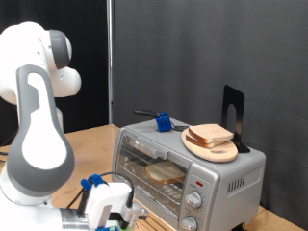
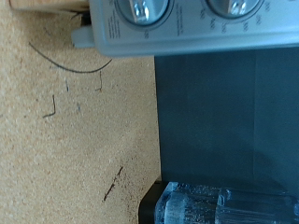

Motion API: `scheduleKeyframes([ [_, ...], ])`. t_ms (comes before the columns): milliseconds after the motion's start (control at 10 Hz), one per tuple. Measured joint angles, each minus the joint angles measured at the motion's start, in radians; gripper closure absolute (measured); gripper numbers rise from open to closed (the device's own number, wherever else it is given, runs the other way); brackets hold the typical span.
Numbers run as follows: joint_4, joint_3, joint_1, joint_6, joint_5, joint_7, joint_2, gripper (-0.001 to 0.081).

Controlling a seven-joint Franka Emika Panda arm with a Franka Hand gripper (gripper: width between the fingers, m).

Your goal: Make a piece of toast with the oven

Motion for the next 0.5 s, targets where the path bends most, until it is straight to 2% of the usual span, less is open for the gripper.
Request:
scheduleKeyframes([
  [200, 0.031, 0.005, 0.018, 0.002, -0.003, -0.018, 0.033, 0.0001],
  [500, 0.013, 0.023, 0.037, 0.021, 0.005, -0.151, 0.043, 0.0001],
])
